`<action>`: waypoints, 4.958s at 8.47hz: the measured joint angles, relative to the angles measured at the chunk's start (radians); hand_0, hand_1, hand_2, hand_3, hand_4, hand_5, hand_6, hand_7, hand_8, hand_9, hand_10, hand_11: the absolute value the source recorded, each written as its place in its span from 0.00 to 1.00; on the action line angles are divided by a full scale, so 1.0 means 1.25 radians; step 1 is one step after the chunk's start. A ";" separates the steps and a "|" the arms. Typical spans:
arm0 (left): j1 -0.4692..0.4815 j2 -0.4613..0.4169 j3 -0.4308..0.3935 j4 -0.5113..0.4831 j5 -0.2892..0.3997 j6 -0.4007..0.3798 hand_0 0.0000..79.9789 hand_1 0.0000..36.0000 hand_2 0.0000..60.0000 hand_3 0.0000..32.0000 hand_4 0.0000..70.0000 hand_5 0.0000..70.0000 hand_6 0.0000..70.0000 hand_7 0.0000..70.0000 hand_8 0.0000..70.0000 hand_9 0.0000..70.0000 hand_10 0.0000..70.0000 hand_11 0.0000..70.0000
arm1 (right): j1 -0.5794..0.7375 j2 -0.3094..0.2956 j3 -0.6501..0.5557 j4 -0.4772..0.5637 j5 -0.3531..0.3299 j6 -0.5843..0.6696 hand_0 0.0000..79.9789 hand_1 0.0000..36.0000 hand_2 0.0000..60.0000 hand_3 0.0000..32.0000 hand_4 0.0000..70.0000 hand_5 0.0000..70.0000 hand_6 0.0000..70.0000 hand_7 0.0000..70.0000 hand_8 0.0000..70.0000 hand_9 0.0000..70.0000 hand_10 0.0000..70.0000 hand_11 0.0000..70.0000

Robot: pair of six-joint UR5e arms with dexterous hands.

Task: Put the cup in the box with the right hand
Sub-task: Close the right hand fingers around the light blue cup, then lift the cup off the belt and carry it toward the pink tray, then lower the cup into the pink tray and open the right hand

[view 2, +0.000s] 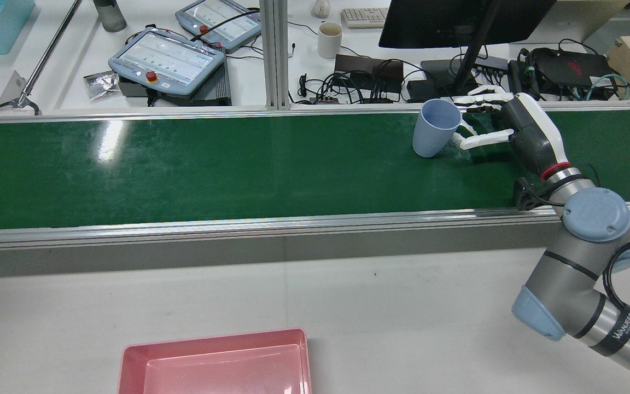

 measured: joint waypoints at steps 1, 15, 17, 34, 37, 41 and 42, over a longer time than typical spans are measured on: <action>0.000 0.000 0.000 0.000 0.000 0.000 0.00 0.00 0.00 0.00 0.00 0.00 0.00 0.00 0.00 0.00 0.00 0.00 | 0.000 -0.001 0.002 0.000 0.000 -0.002 0.67 0.21 0.00 1.00 0.54 0.10 0.08 0.65 0.32 0.41 0.14 0.20; 0.000 0.000 0.000 0.000 0.000 0.000 0.00 0.00 0.00 0.00 0.00 0.00 0.00 0.00 0.00 0.00 0.00 0.00 | 0.082 -0.040 0.219 -0.144 0.023 -0.059 1.00 1.00 1.00 0.00 1.00 0.35 0.74 1.00 1.00 1.00 1.00 1.00; 0.000 0.000 0.000 0.000 0.000 0.000 0.00 0.00 0.00 0.00 0.00 0.00 0.00 0.00 0.00 0.00 0.00 0.00 | 0.044 -0.016 0.310 -0.186 0.026 -0.060 1.00 1.00 1.00 0.00 1.00 0.36 0.76 1.00 1.00 1.00 1.00 1.00; 0.000 -0.001 0.000 0.001 0.000 0.000 0.00 0.00 0.00 0.00 0.00 0.00 0.00 0.00 0.00 0.00 0.00 0.00 | -0.640 0.153 0.353 0.025 0.231 -0.497 0.75 0.10 0.00 0.00 1.00 0.14 0.36 1.00 0.57 0.81 0.56 0.79; 0.000 -0.001 0.000 0.001 0.000 0.000 0.00 0.00 0.00 0.00 0.00 0.00 0.00 0.00 0.00 0.00 0.00 0.00 | -0.638 0.179 0.208 0.036 0.200 -0.306 0.62 0.00 0.00 1.00 0.55 0.07 0.04 0.44 0.24 0.26 0.21 0.31; 0.000 -0.001 0.000 0.002 0.000 0.000 0.00 0.00 0.00 0.00 0.00 0.00 0.00 0.00 0.00 0.00 0.00 0.00 | -0.575 0.287 0.053 0.036 0.074 -0.215 0.59 0.00 0.00 1.00 0.58 0.07 0.05 0.51 0.30 0.31 0.20 0.27; 0.000 -0.001 0.000 0.002 0.000 0.000 0.00 0.00 0.00 0.00 0.00 0.00 0.00 0.00 0.00 0.00 0.00 0.00 | -0.565 0.299 0.043 0.034 0.057 -0.204 0.61 0.00 0.00 1.00 0.59 0.08 0.06 0.54 0.31 0.33 0.21 0.29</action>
